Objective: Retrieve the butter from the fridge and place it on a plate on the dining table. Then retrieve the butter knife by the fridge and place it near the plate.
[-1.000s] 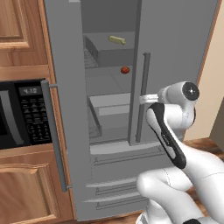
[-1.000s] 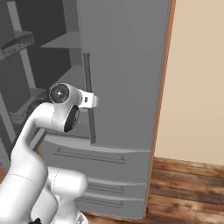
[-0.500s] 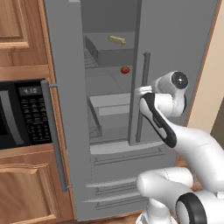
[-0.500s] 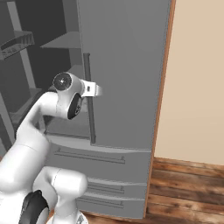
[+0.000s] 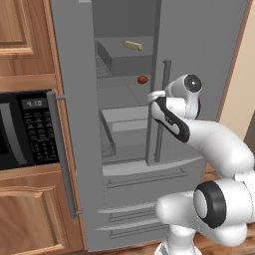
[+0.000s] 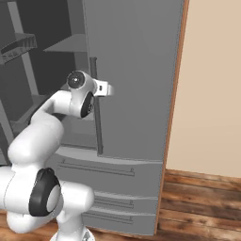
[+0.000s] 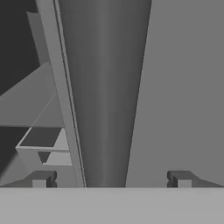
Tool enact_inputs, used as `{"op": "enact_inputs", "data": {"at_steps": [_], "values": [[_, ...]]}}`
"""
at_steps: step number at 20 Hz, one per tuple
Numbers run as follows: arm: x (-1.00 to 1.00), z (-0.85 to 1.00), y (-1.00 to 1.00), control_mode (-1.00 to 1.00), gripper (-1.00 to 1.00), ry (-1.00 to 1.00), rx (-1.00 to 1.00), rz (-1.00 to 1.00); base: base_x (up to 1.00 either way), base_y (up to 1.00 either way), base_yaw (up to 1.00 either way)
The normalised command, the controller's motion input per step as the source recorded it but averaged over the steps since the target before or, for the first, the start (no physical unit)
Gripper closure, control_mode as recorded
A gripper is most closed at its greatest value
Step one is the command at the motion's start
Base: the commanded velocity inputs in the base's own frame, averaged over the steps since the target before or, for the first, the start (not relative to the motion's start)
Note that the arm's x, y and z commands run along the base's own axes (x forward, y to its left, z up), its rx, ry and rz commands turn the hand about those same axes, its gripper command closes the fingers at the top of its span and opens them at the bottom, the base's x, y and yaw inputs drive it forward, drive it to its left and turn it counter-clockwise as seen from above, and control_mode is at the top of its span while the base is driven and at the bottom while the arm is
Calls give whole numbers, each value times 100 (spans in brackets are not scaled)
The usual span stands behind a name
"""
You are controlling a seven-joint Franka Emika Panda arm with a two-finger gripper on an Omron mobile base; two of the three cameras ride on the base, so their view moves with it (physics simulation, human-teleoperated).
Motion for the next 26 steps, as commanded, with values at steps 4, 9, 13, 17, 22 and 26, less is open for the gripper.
{"op": "enact_inputs", "data": {"at_steps": [4, 9, 13, 17, 22, 26], "values": [[60, 0, 0, -100, -100, 4, 0, 0, 0, 0, 0], [59, -1, 0, -100, -100, 1, 0, 0, 0, 0, 0], [21, 0, 0, -100, -100, 1, 0, 0, 0, 0, 0], [1, 0, 0, -100, -100, 0, 0, 0, 0, 0, 0], [1, 0, 0, -100, 100, 0, 0, 0, 0, 0, 0], [0, 0, 0, -100, 100, 1, 0, 0, 0, 0, 0]]}}
